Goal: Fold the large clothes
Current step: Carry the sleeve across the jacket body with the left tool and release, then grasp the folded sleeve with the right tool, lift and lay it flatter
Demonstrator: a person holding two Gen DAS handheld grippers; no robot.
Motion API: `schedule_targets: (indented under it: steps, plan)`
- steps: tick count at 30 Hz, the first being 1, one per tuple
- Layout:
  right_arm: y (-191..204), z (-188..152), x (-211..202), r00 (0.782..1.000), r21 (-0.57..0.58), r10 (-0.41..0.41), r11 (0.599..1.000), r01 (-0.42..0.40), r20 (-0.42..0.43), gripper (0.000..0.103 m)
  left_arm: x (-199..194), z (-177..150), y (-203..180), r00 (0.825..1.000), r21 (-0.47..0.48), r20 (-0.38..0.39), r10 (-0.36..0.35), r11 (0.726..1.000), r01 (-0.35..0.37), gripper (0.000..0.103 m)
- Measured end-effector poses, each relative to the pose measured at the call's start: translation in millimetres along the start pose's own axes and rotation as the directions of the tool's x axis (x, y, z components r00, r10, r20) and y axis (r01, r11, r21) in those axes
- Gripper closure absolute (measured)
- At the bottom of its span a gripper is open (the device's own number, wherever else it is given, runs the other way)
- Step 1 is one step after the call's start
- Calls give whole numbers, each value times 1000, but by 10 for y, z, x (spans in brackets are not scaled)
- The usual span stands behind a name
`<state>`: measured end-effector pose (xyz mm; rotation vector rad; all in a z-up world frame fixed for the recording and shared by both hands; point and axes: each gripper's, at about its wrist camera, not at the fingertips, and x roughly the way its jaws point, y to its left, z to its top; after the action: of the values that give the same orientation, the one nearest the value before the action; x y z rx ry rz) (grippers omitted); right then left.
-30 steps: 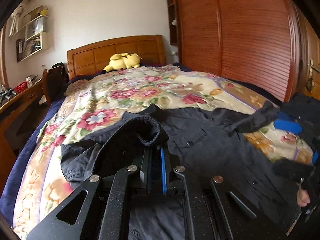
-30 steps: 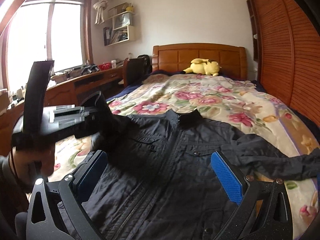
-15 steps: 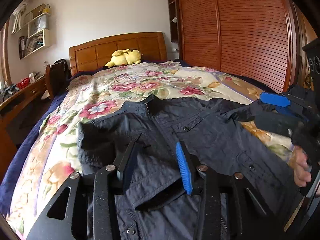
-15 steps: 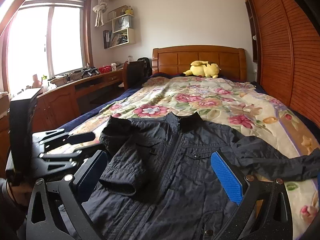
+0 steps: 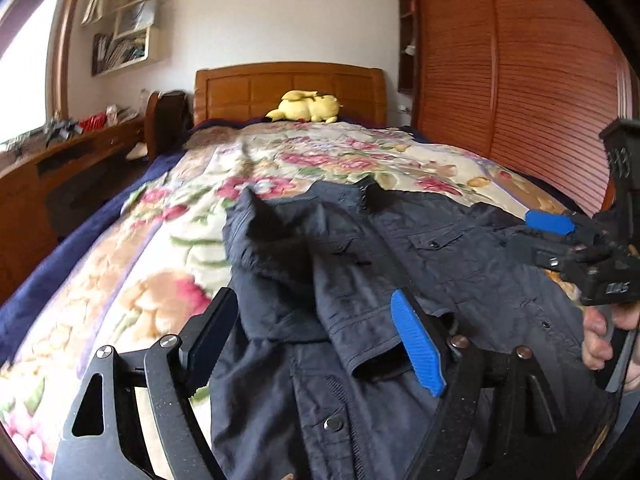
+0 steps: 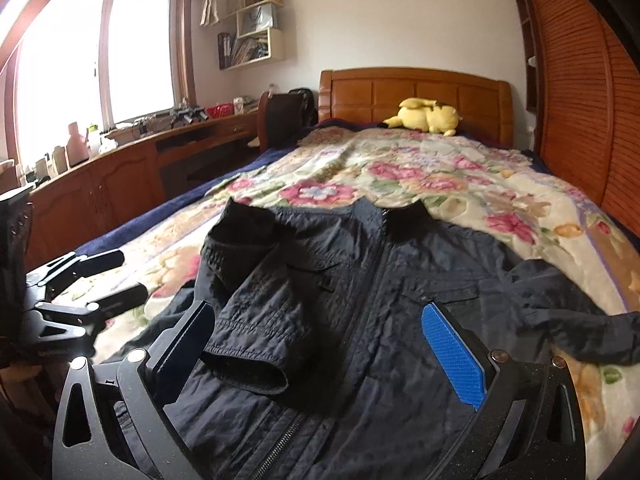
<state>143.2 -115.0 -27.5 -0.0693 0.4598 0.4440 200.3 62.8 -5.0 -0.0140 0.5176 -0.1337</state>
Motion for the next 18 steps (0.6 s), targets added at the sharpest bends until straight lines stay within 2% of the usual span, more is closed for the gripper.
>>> schedule_targets:
  steps: [2, 5, 8, 11, 15, 18]
  plan:
    - [35, -13, 125, 1000, -6, 7, 1000, -7, -19, 11, 30, -59, 69, 1000, -15, -8, 17, 1000, -17, 23]
    - [108, -34, 329, 998, -25, 26, 999, -28, -60, 17, 98, -122, 129, 999, 0, -25, 43, 999, -43, 23]
    - [193, -70, 519, 994, -45, 43, 998, -48, -101, 18, 114, -179, 189, 999, -9, -27, 39, 999, -40, 23]
    - [292, -107, 729, 983, -61, 91, 993, -102, -160, 24, 132, -212, 222, 998, -12, -32, 51, 999, -52, 23]
    - [365, -176, 909, 964, -83, 143, 983, -166, -225, 24, 108, -255, 300, 999, -43, -18, 46, 998, -47, 23]
    - [330, -223, 1034, 953, -79, 153, 981, -179, -263, 24, 85, -275, 349, 999, -64, -11, 43, 997, -43, 23]
